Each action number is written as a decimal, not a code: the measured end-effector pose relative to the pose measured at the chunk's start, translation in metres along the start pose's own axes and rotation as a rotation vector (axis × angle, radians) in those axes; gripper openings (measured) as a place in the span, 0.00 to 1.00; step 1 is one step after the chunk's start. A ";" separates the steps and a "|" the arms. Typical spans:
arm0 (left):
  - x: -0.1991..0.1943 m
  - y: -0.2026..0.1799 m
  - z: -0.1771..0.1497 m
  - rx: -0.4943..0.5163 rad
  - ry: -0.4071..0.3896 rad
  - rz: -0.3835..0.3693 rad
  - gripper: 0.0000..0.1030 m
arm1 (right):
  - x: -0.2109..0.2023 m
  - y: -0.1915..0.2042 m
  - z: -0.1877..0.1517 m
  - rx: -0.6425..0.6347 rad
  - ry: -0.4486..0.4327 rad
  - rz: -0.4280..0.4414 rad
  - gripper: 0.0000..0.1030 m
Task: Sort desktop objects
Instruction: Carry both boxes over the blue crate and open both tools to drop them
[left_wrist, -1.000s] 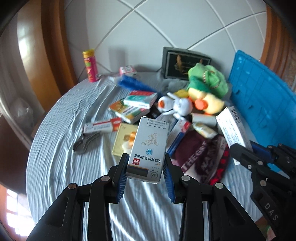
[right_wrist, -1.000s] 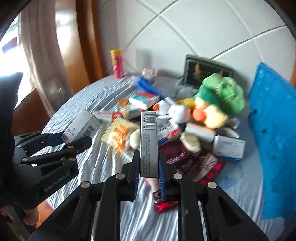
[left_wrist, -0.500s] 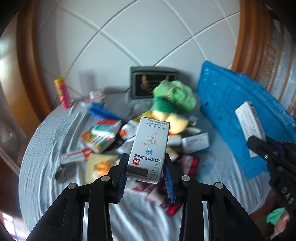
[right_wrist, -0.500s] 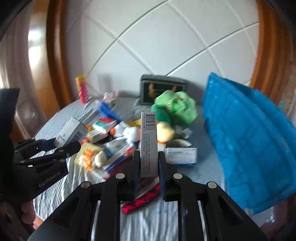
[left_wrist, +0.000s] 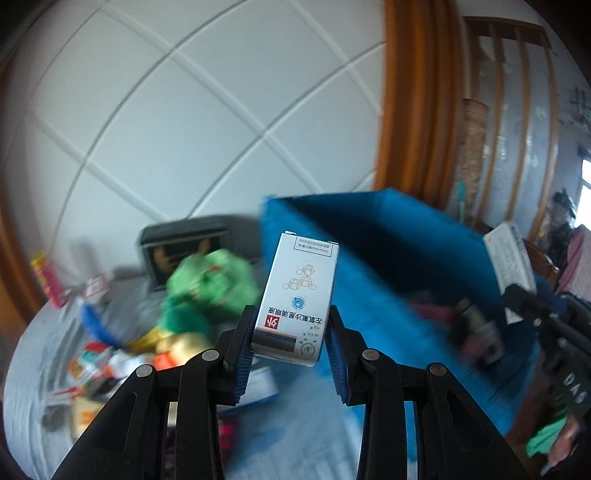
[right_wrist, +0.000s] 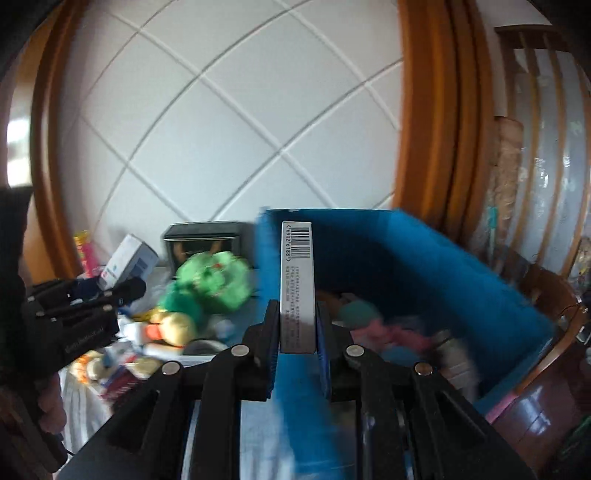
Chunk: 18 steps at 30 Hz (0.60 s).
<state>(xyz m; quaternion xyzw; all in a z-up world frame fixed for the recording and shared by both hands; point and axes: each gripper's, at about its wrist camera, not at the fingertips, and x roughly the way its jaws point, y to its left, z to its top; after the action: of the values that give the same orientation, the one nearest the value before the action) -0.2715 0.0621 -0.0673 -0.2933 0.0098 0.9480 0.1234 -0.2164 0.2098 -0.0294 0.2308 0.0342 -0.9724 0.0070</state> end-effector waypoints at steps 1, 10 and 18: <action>0.004 -0.020 0.008 0.006 -0.008 -0.010 0.34 | 0.000 -0.027 0.002 -0.002 0.004 -0.013 0.17; 0.044 -0.156 0.026 0.085 0.065 -0.060 0.34 | 0.032 -0.150 -0.021 0.028 0.109 -0.026 0.17; 0.052 -0.185 0.016 0.111 0.091 -0.025 0.35 | 0.047 -0.188 -0.042 0.072 0.131 0.004 0.17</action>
<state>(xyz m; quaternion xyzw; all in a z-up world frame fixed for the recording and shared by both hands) -0.2771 0.2547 -0.0732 -0.3290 0.0643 0.9300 0.1507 -0.2453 0.4002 -0.0765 0.2941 -0.0010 -0.9558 -0.0015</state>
